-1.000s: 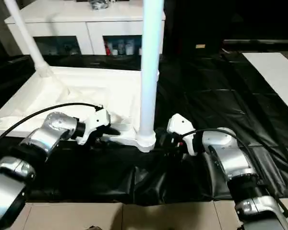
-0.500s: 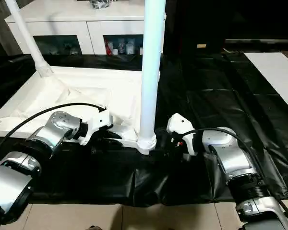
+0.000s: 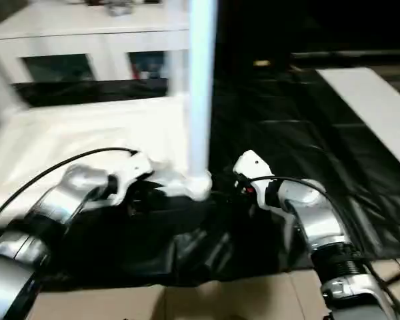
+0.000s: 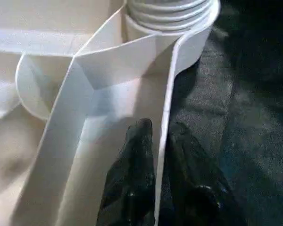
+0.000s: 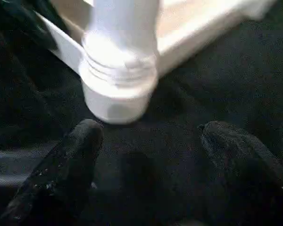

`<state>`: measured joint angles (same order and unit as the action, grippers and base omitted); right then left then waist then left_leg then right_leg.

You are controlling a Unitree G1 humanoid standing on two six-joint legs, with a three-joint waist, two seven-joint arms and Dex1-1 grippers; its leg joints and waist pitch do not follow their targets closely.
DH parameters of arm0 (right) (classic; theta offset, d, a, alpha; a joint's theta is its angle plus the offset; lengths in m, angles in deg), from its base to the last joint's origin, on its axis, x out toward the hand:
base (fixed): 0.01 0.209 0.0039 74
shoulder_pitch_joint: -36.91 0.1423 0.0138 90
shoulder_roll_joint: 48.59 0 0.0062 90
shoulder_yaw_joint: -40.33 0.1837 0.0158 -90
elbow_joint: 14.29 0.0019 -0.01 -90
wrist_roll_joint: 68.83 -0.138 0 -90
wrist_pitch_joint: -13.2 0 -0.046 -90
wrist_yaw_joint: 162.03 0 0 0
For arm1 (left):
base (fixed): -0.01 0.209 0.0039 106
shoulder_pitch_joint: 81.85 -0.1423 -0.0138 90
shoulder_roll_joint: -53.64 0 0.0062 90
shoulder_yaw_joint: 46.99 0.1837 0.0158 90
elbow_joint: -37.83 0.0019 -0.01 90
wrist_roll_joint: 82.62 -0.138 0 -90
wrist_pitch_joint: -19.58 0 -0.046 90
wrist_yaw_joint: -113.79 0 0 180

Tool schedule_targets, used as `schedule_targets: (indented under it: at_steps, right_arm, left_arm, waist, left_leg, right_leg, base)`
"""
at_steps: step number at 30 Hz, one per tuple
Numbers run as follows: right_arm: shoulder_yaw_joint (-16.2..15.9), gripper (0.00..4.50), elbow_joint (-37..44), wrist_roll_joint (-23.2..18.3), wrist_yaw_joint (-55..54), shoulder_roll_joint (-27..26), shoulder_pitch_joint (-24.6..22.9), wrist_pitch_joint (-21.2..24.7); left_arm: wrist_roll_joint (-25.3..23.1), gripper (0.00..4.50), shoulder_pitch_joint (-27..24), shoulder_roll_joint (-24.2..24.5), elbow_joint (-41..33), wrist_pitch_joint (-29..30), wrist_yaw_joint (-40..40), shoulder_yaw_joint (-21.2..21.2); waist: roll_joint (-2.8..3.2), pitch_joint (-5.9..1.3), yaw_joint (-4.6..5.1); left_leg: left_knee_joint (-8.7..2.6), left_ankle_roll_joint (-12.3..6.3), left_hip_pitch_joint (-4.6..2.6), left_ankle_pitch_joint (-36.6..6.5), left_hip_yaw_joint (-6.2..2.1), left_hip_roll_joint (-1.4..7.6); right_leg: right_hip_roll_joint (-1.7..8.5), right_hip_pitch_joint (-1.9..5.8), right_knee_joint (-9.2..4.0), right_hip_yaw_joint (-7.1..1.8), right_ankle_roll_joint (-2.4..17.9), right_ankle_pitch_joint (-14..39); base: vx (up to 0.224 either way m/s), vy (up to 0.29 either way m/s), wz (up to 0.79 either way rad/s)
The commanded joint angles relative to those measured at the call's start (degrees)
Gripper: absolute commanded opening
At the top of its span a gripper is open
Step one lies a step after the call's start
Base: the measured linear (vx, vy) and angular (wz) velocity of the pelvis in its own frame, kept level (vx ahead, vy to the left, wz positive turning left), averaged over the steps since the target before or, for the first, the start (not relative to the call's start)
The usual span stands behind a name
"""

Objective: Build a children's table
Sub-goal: Rotate table base

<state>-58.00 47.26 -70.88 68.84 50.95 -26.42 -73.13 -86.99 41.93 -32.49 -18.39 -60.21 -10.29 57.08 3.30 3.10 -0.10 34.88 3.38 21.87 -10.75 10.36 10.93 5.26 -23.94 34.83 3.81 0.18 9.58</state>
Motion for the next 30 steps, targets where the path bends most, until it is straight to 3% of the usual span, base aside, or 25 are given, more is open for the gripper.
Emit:
schedule_targets:
  at_steps: [1, 6, 9, 12, 16, 17, 19, 23, 30]
  right_arm:
    - [0.3, 3.8, -0.1, 0.2, -0.2, -0.5, 0.9, -0.1]
    - [0.4, 3.8, 0.2, -1.0, 0.4, -1.9, 1.3, -0.9]
    - [0.9, 3.8, 0.6, -3.2, 1.5, -2.9, 1.4, -0.8]
    - [0.8, 3.8, 1.1, -4.8, 4.0, -3.4, 1.2, -1.6]
    - [0.2, 3.8, 0.0, -3.7, 4.3, -3.8, 2.1, -2.8]
    - [0.2, 3.8, -0.4, -3.9, 4.5, -4.1, 2.5, -2.9]
    - [0.1, 3.8, -0.2, -4.5, 5.8, -4.3, 2.9, -2.5]
    - [-0.3, 3.8, -1.0, -4.6, 7.5, -4.7, 3.7, -2.3]
    - [-0.6, 3.8, -2.3, -5.3, 10.6, -5.7, 4.4, -2.6]
  left_arm:
    - [1.8, 0.23, -2.7, 0.1, -1.7, -1.1, 0.5, -0.1]
    - [4.5, 0.01, -6.1, -0.8, -8.3, 0.1, 2.4, 0.4]
    - [4.6, 0.01, -7.2, -0.7, -10.8, 1.8, 3.3, 0.8]
    - [4.5, 0.01, -8.1, -0.4, -11.7, 2.6, 3.5, 1.0]
    - [2.9, 0.01, -8.8, 1.3, -12.5, 3.9, 4.5, 2.9]
    - [2.4, 0.01, -9.0, 1.7, -12.6, 4.2, 4.8, 3.3]
    - [1.5, 0.01, -9.2, 2.6, -12.9, 4.8, 5.7, 4.3]
    - [1.0, 0.01, -9.2, 3.2, -13.0, 6.0, 5.6, 4.7]
    - [1.0, 0.01, -9.2, 3.5, -13.3, 6.4, 5.3, 5.5]
  waist:
    - [-1.69, -3.75, -0.68]
    - [-1.46, -4.08, -1.41]
    - [-1.44, -4.12, -1.55]
    - [-1.56, -4.06, -1.53]
    - [-1.61, -4.09, -1.62]
    - [-1.89, -4.03, -1.53]
    - [-1.66, -3.95, -1.44]
    - [-1.75, -3.96, -1.36]
    - [-1.74, -4.33, -2.13]
  left_leg:
    - [-4.36, -4.36, 0.23, -14.5, -0.78, 1.56]
    - [-4.15, -6.11, -0.28, -10.7, -0.41, 1.85]
    - [-4.12, -6.82, -0.12, -9.0, -0.4, 1.88]
    - [-4.11, -7.17, -0.25, -9.3, -0.32, 1.9]
    - [-4.1, -6.9, -0.3, -9.1, -0.32, 1.89]
    - [-4.13, -6.71, -0.26, -9.5, -0.25, 1.86]
    - [-4.28, -6.01, -0.35, -10.4, -0.38, 1.89]
    - [-4.29, -5.66, -0.45, -10.7, -0.37, 1.93]
    - [-4.07, -6.38, -0.71, -7.9, -0.27, 2.03]
  right_leg:
    - [2.9, 3.39, -5.17, -1.88, 11.7, 21.8]
    - [2.61, 3.08, -4.46, -2.03, 13.9, 14.3]
    - [2.69, 3.44, -3.93, -1.99, 14.9, 10.7]
    - [2.67, 3.35, -4.06, -1.98, 14.9, 11.4]
    - [2.7, 3.37, -3.97, -2.02, 14.8, 11.6]
    - [2.71, 3.33, -4.08, -2.03, 14.7, 12.1]
    - [2.68, 3.33, -4.15, -2.03, 14.2, 13.4]
    - [2.67, 3.3, -4.12, -2.06, 14.3, 13.4]
    - [2.61, 3.37, -3.47, -2.16, 15.8, 7.5]
  base:
    - [0.0, 0.0, 0.0]
    - [0.0, 0.0, 0.0]
    - [0.0, 0.0, 0.0]
    - [0.0, 0.0, 0.0]
    - [0.0, 0.0, 0.0]
    - [0.0, 0.0, 0.0]
    - [0.0, 0.0, 0.0]
    - [0.0, 0.0, 0.0]
    - [0.0, 0.0, 0.0]
